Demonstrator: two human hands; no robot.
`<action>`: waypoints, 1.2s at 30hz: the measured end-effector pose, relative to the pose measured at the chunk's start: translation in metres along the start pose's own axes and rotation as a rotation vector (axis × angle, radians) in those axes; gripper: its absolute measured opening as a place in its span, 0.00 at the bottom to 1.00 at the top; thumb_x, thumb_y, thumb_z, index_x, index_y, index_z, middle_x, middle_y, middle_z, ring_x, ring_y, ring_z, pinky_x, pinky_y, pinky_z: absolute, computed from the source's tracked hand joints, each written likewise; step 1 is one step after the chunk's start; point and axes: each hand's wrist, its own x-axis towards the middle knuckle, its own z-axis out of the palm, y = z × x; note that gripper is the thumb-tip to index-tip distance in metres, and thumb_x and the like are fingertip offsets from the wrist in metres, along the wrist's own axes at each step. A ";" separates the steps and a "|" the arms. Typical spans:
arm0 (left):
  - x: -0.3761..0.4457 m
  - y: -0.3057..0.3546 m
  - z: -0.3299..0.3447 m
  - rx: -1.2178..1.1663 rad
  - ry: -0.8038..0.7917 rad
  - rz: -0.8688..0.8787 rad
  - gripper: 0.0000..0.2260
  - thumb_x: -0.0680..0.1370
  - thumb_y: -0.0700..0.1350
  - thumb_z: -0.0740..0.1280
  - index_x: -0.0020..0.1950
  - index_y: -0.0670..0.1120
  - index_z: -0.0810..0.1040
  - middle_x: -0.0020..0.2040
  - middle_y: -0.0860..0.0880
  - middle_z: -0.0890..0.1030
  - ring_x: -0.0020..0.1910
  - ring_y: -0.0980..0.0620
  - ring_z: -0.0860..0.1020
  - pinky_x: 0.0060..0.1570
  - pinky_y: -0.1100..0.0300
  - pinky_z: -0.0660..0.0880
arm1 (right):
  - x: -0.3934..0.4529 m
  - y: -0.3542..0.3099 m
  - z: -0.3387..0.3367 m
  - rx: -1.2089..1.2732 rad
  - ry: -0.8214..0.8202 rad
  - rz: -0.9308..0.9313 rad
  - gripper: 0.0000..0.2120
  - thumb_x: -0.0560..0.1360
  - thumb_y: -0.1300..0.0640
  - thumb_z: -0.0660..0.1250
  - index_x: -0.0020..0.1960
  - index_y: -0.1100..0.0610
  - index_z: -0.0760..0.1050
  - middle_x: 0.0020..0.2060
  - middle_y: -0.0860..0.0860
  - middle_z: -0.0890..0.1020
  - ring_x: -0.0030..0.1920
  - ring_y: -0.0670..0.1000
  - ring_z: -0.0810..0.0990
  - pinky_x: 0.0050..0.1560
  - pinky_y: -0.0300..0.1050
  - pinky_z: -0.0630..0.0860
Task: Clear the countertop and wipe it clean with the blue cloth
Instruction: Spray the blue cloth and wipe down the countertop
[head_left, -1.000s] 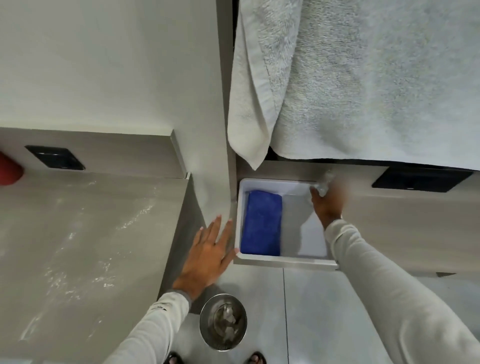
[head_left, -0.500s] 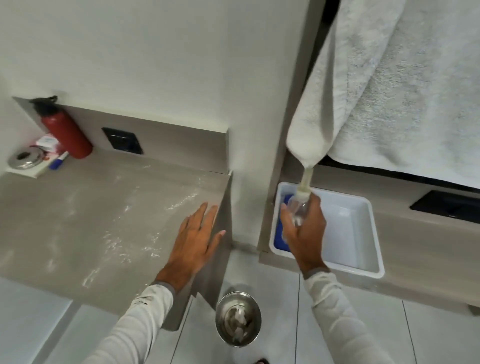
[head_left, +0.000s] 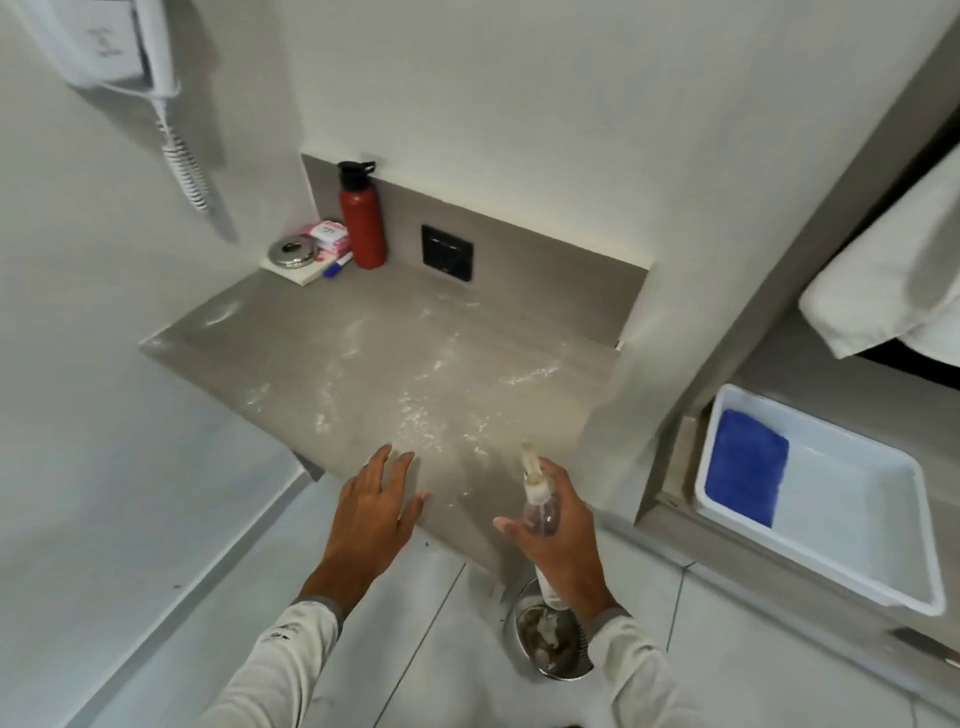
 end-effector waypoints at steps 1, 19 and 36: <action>-0.006 -0.006 0.000 0.007 0.008 0.001 0.30 0.79 0.61 0.48 0.72 0.45 0.69 0.72 0.39 0.70 0.69 0.40 0.72 0.62 0.45 0.74 | -0.006 0.001 0.008 -0.010 -0.010 0.006 0.38 0.65 0.57 0.83 0.66 0.33 0.71 0.43 0.39 0.83 0.38 0.40 0.78 0.43 0.33 0.79; -0.043 -0.078 -0.008 0.191 0.086 -0.117 0.34 0.79 0.67 0.48 0.79 0.48 0.56 0.77 0.40 0.64 0.75 0.41 0.66 0.68 0.41 0.68 | -0.052 -0.005 0.071 -0.251 0.256 0.119 0.20 0.70 0.61 0.76 0.53 0.44 0.71 0.33 0.47 0.80 0.35 0.55 0.82 0.37 0.61 0.81; -0.057 -0.180 -0.075 0.333 0.241 -0.277 0.31 0.80 0.64 0.49 0.78 0.46 0.58 0.74 0.39 0.68 0.72 0.40 0.69 0.66 0.41 0.68 | 0.049 -0.098 0.186 -0.604 -0.399 -0.090 0.18 0.69 0.53 0.65 0.57 0.42 0.66 0.42 0.52 0.83 0.40 0.60 0.82 0.46 0.57 0.83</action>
